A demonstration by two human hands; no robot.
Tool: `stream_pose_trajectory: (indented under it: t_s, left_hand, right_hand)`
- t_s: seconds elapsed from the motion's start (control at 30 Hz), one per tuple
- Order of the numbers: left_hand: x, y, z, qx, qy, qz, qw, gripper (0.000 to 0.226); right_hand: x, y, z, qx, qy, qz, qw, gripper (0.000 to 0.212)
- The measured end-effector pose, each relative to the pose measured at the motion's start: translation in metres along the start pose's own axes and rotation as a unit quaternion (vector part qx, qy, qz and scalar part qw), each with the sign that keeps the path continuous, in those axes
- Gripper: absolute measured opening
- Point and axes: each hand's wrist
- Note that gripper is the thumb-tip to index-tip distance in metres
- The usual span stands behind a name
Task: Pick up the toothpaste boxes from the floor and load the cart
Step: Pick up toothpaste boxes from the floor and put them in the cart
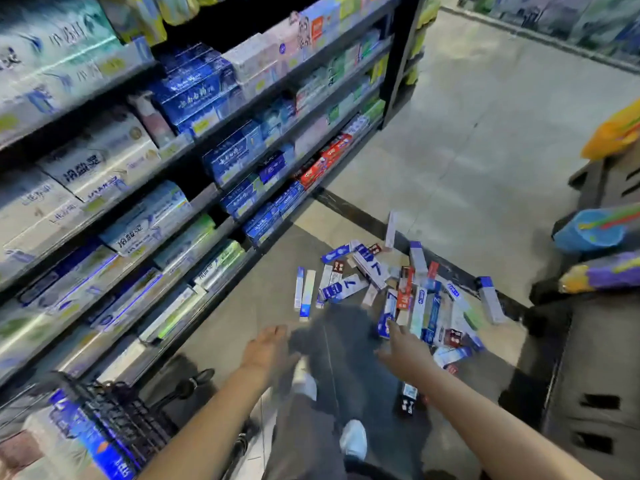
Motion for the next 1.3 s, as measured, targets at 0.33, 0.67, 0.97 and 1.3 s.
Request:
stream_pose_trajectory:
  t_s: [0.33,0.67,0.97,1.3]
  left_hand:
    - [0.158,0.034,0.026,-0.037,0.103,0.071,0.991,0.058]
    - [0.343,0.054,-0.032,-0.106,0.124,0.119,0.979,0.055]
    - [0.530,0.099,-0.149,-0.092,0.120,0.139,0.979,0.047]
    - [0.693,0.125,-0.239,-0.211,-0.049,0.162,0.963,0.031]
  right_hand:
    - [0.158,0.017,0.039,0.061,0.104,-0.008,0.993,0.070]
    - [0.350,0.023,-0.017,0.194,0.185,-0.087,0.959,0.051]
    - [0.532,0.058,-0.166,0.253,0.225,-0.075,0.938,0.043]
    - [0.646,0.091,-0.298,0.364,0.177,-0.086,0.910,0.050]
Point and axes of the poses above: each hand's wrist, its own x-axis towards the middle knuckle, its own z-axis out of the back of the hand, y = z × x, and after that the axes turned 6 degrees about y, right-handed
